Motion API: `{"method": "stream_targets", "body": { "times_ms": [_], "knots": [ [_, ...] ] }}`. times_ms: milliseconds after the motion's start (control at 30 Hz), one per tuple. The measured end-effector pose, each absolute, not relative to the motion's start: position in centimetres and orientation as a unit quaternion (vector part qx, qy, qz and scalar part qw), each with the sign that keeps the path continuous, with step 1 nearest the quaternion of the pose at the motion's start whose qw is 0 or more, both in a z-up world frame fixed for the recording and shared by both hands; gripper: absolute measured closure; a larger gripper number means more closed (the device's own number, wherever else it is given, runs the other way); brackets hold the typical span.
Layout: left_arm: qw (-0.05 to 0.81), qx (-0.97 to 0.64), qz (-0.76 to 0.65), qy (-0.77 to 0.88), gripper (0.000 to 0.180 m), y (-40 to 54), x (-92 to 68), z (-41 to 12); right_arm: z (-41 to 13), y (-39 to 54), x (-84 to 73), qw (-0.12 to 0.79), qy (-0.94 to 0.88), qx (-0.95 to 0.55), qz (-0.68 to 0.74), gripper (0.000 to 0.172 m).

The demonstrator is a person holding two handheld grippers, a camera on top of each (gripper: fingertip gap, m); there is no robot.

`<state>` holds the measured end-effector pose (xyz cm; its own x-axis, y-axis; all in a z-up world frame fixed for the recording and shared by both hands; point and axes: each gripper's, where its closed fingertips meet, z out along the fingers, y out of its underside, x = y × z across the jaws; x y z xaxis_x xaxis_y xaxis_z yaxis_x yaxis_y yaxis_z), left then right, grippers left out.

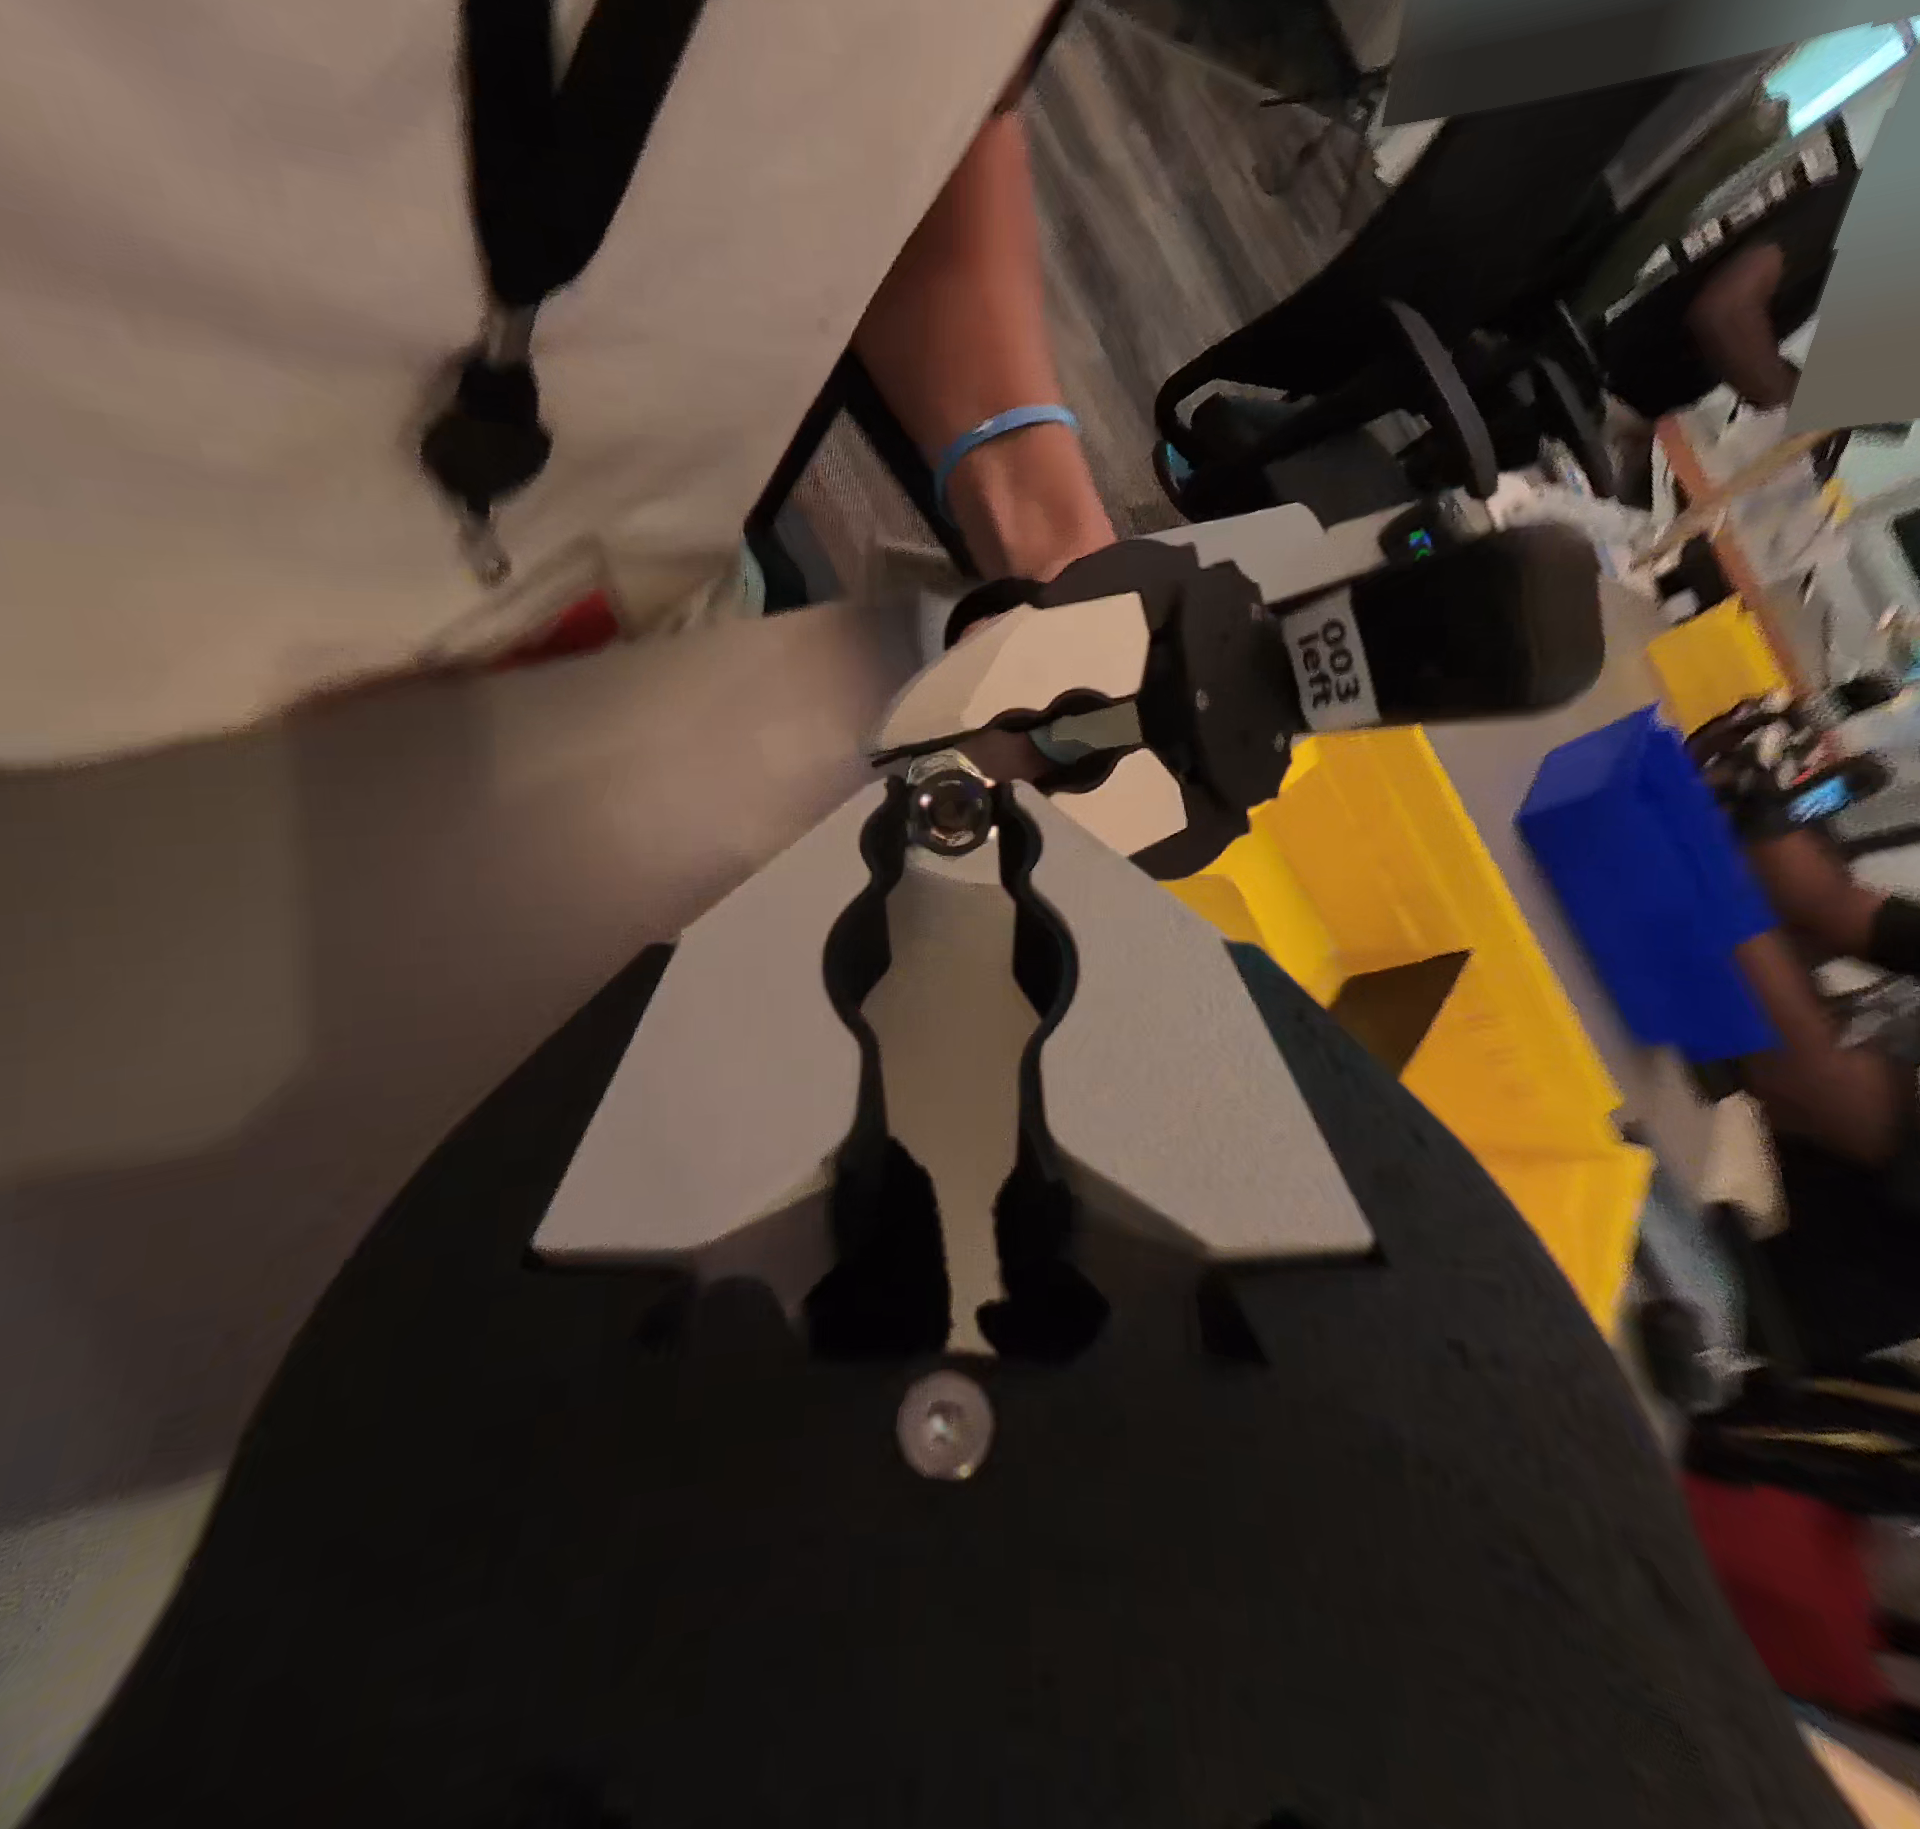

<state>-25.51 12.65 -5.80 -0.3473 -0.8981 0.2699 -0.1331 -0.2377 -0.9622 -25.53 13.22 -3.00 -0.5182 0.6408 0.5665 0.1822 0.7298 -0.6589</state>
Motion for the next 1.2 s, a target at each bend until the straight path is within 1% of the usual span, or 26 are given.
{"method": "stream_targets", "body": {
  "times_ms": [100, 200, 333, 567, 700, 800, 900, 1033, 1200],
  "knots": [
    [0.290, -0.484, -0.618, 0.547, 0.162, 12.2, -25.4, -6.4, -3.8, 12.7, -25.2, 0.422, -0.869, -0.162, 0.199, 0.155],
    [0.277, -0.481, -0.618, 0.557, 0.162, 11.7, -25.3, -6.7, -4.1, 12.1, -25.0, 0.413, -0.873, -0.146, 0.216, 0.155],
    [0.287, -0.480, -0.617, 0.553, 0.163, 11.9, -25.4, -6.5, -3.8, 12.4, -25.0, 0.399, -0.829, -0.234, 0.314, 0.155],
    [0.341, -0.500, -0.602, 0.521, 0.163, 14.4, -25.8, -5.8, -3.5, 15.0, -25.4, 0.435, -0.744, -0.371, 0.346, 0.155],
    [0.378, -0.502, -0.591, 0.505, 0.162, 15.2, -25.8, -5.1, -2.5, 15.9, -25.6, 0.448, -0.648, -0.456, 0.415, 0.155],
    [0.408, -0.511, -0.569, 0.498, 0.163, 16.0, -25.8, -5.0, -2.4, 16.9, -25.6, 0.441, -0.568, -0.519, 0.463, 0.155],
    [0.442, -0.521, -0.539, 0.492, 0.163, 16.9, -25.8, -5.0, -2.3, 17.9, -25.7, 0.416, -0.465, -0.575, 0.529, 0.155],
    [0.488, -0.539, -0.464, 0.506, 0.162, 18.2, -25.8, -5.8, -3.0, 19.0, -25.6, 0.370, -0.334, -0.628, 0.598, 0.155],
    [0.516, -0.564, -0.342, 0.547, 0.162, 19.6, -25.8, -8.0, -5.5, 20.2, -25.1, 0.303, -0.233, -0.701, 0.602, 0.156]
  ]
}}
